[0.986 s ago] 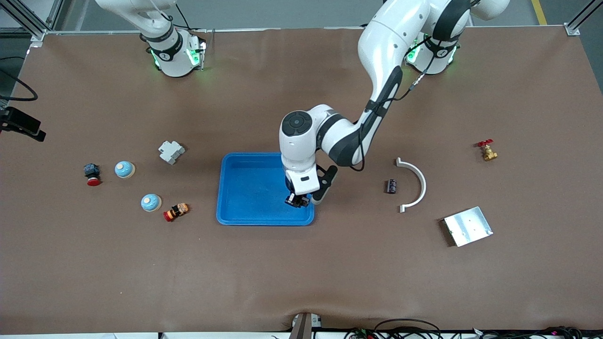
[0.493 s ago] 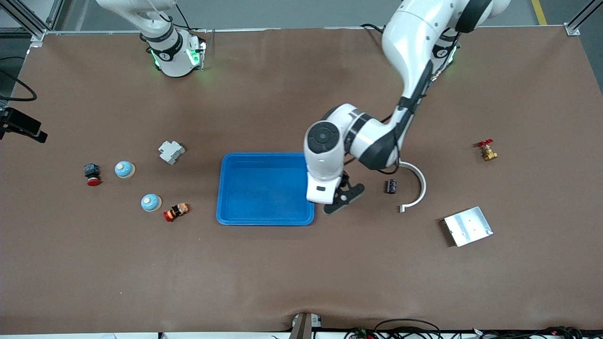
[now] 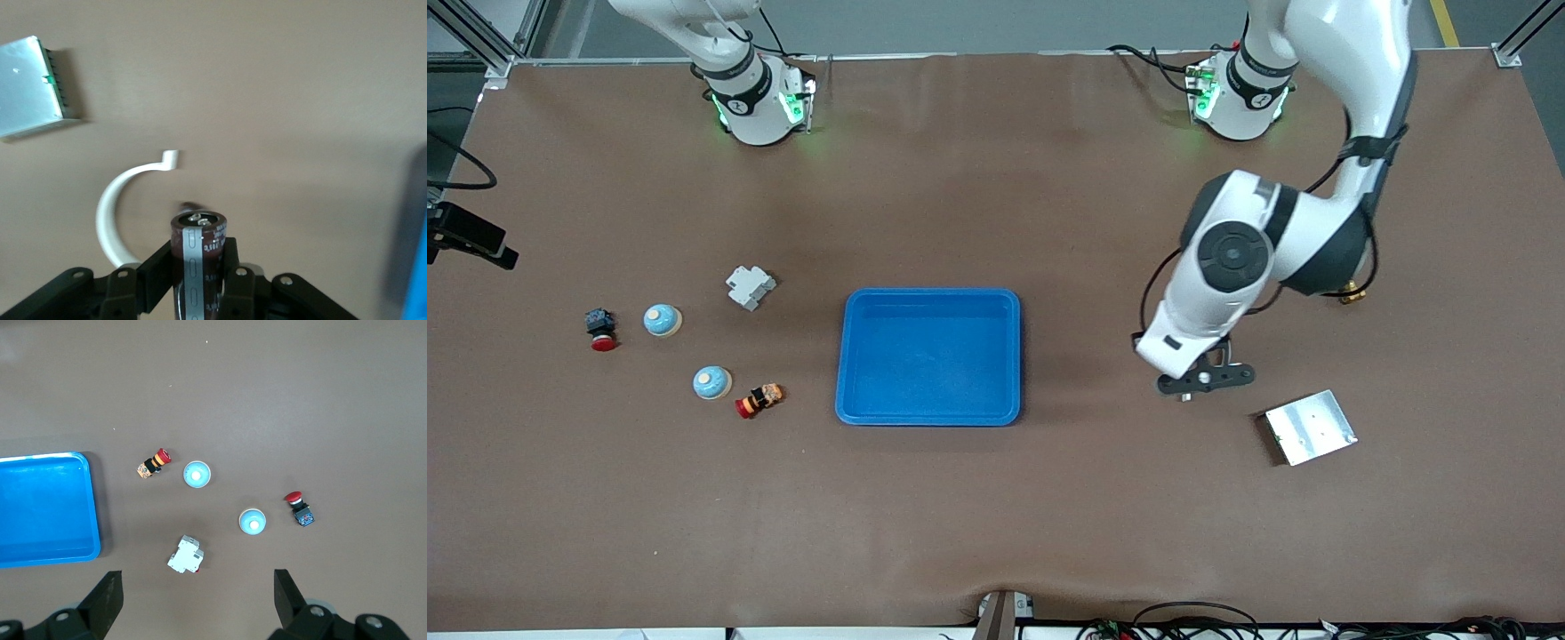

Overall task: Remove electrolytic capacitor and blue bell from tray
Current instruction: 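Lift the capacitor and carry it to the white arc bracket with the left gripper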

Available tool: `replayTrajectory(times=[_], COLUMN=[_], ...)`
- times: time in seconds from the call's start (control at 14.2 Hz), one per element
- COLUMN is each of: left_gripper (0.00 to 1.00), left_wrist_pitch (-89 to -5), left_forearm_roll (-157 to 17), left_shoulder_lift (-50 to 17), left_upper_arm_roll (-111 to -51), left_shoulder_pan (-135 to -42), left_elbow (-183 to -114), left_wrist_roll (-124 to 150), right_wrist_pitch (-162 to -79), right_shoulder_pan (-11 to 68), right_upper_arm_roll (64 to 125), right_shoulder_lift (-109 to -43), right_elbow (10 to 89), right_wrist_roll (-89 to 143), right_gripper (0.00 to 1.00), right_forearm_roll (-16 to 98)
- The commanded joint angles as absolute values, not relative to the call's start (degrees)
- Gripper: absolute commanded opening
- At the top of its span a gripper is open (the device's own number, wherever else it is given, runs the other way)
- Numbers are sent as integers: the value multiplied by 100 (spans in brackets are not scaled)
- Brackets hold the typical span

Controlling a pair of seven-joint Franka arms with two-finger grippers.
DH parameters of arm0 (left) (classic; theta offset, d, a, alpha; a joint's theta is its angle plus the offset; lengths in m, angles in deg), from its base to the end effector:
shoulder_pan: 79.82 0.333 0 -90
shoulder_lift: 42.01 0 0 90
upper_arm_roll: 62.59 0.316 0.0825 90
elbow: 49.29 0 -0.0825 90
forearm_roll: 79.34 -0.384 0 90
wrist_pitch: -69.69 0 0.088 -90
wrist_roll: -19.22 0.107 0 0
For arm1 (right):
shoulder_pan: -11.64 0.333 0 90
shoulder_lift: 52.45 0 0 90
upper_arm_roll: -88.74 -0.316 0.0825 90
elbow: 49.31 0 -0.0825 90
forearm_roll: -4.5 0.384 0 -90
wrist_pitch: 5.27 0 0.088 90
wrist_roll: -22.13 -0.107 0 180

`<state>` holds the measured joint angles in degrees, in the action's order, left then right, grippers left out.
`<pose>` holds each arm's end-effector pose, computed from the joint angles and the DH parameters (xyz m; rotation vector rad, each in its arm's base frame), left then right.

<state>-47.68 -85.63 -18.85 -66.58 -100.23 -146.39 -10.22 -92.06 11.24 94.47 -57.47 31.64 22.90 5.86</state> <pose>0.6017 -0.2616 0.3582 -3.0575 -0.0611 0.0192 0.5738 -0.0560 0.6444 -3.1242 0.1432 -0.0244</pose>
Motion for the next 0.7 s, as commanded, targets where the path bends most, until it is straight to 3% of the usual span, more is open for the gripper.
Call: replayTrajectory(times=[0.0,0.35,0.63], left_gripper=[0,0,0], left_wrist_pitch=[-5228,-5826,-7161], left_forearm_roll=[-8532,-8575,-9119], left_shoulder_lift=[-2398,-2672,-2672], left_upper_arm_roll=[-6751,-6743,-6743], left_shoulder_pan=[-9663,-9073,-8783], left_elbow=[-15491,-16266,-17206], left_wrist_roll=[-129,1086,1140], right_wrist_pitch=[-9105,-9096,-9096], right_shoulder_pan=[1023,1050,1059], right_upper_arm_roll=[9375,9384,9384], right_shoulder_lift=[-5816,-5790,-5790], right_elbow=[3006,3006,3006], right_wrist_roll=[2345,2336,2327], right_gripper=[100,100,100], right_forearm_roll=[643,599,599])
